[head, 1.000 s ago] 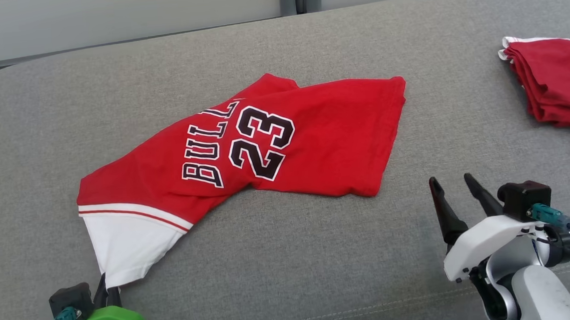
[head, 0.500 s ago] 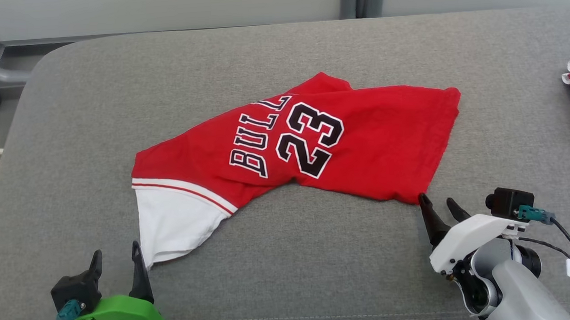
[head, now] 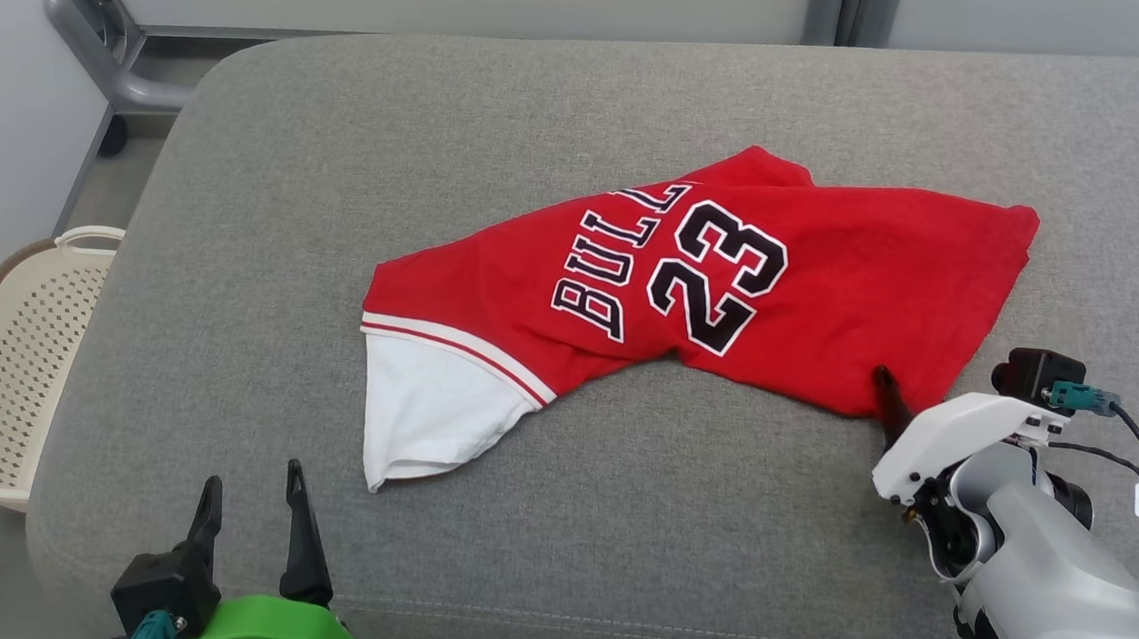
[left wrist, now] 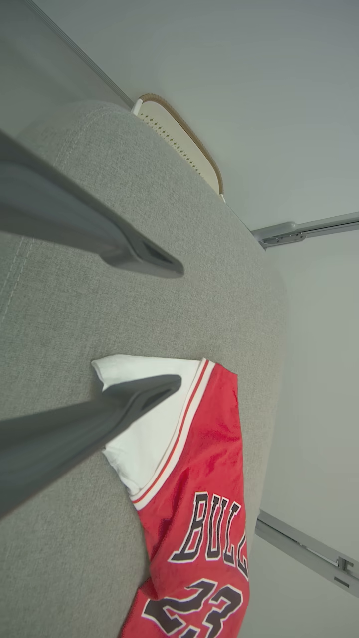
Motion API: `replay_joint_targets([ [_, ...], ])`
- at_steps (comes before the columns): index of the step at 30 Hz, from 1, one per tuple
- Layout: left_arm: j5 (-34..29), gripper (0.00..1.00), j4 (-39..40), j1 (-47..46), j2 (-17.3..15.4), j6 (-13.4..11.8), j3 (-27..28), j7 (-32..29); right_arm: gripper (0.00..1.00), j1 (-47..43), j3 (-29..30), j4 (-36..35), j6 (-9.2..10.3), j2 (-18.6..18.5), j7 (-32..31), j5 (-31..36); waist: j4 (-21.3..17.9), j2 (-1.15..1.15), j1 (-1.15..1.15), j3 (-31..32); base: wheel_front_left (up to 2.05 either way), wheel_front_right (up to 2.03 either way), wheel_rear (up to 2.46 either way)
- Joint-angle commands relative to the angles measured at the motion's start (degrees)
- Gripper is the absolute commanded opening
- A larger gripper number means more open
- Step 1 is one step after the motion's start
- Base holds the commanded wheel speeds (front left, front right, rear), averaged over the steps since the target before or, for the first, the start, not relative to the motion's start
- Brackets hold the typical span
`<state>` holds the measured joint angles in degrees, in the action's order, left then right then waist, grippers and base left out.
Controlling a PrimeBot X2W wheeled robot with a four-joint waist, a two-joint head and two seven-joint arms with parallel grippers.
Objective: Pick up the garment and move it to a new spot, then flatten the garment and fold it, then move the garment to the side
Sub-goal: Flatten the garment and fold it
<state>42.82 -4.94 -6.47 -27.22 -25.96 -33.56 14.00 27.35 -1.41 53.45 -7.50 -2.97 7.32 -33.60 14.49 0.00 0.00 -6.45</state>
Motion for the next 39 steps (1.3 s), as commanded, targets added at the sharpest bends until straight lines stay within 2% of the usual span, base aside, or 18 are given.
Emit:
replay_joint_targets([
  [1,-0.45,1.0,0.77,0.64,-0.46,-0.48,0.2,-0.04,0.32,0.74,-0.25,0.71,0.02,-0.4,0.66,0.39,-0.06,0.0,0.0,0.32,0.0,0.0,0.0],
  [2,-0.59,1.0,1.75,1.09,-0.74,-1.01,0.26,-0.14,0.08,1.46,-0.78,0.41,0.02,-0.68,1.3,0.57,-0.64,0.0,0.0,0.64,0.0,0.0,0.0],
  [3,-0.65,1.0,2.24,1.26,-0.85,-1.14,0.24,-0.17,0.0,1.58,-1.25,0.04,0.02,-0.83,1.35,0.55,-1.03,0.0,0.0,0.8,0.0,0.0,0.0],
  [10,-0.36,1.0,4.3,2.02,-0.63,-1.82,0.6,0.02,0.0,0.2,-5.01,-5.88,0.02,-2.39,-2.85,-1.8,-4.77,0.0,0.0,1.51,0.0,0.0,0.0],
  [14,-0.46,1.0,5.45,2.52,-0.14,-2.21,0.81,0.26,0.0,-1.2,-6.81,-13.1,0.03,-7.05,-9.29,-3.28,-7.45,0.0,0.0,1.98,0.0,0.0,0.0],
  [19,-0.43,1.0,5.7,2.79,0.53,-2.13,0.99,0.54,0.0,-5.01,-3.62,-22.2,0.03,-13.34,-18.22,-4.12,-9.57,0.0,0.0,2.03,0.0,0.0,0.0],
  [22,-0.57,1.0,5.8,2.66,0.6,-1.88,1.23,0.7,0.0,-7.86,-0.39,-25.89,0.02,-15.7,-23.53,-3.18,-10.17,0.0,0.0,1.29,0.0,0.0,0.0],
  [25,-0.74,1.0,5.77,1.76,0.45,-1.42,1.32,0.79,0.0,-9.33,1.98,-27.76,0.02,-15.57,-27.86,-2.26,-10.42,0.0,0.0,0.04,0.0,0.0,0.0],
  [29,-0.82,1.0,5.46,0.34,0.73,-0.87,0.87,0.39,0.0,-9.28,4.14,-26.36,0.02,-14.46,-30.64,0.39,-10.35,0.0,0.0,-1.53,0.0,0.0,0.0],
  [30,-0.92,1.0,5.32,0.04,0.84,-0.78,0.74,0.41,0.07,-8.98,4.89,-25.45,0.02,-13.79,-30.84,0.88,-10.36,0.0,0.0,-1.77,0.0,0.0,0.0],
  [32,-1.05,1.0,5.16,-0.53,1.05,-0.6,0.56,0.28,0.41,-8.71,5.7,-23.6,0.02,-13.53,-30.49,2.6,-10.32,0.0,0.0,-2.2,0.0,0.0,0.0],
  [33,-1.09,1.0,5.09,-0.77,1.17,-0.47,0.5,0.26,0.67,-8.73,5.92,-22.78,0.02,-13.31,-29.93,3.47,-10.32,0.0,0.0,-2.34,0.0,0.0,0.0],
  [34,-1.14,1.0,5.03,-0.92,1.26,-0.4,0.41,0.25,1.0,-8.89,6.16,-22.1,0.03,-12.88,-29.43,4.09,-10.37,0.0,0.0,-2.44,0.0,0.0,0.0],
  [39,-1.37,1.0,5.33,-1.41,0.64,-0.65,0.78,0.33,1.0,-10.97,6.62,-22.74,0.02,-12.04,-25.6,4.81,-12.14,0.0,0.0,-2.32,0.0,0.0,0.0],
])
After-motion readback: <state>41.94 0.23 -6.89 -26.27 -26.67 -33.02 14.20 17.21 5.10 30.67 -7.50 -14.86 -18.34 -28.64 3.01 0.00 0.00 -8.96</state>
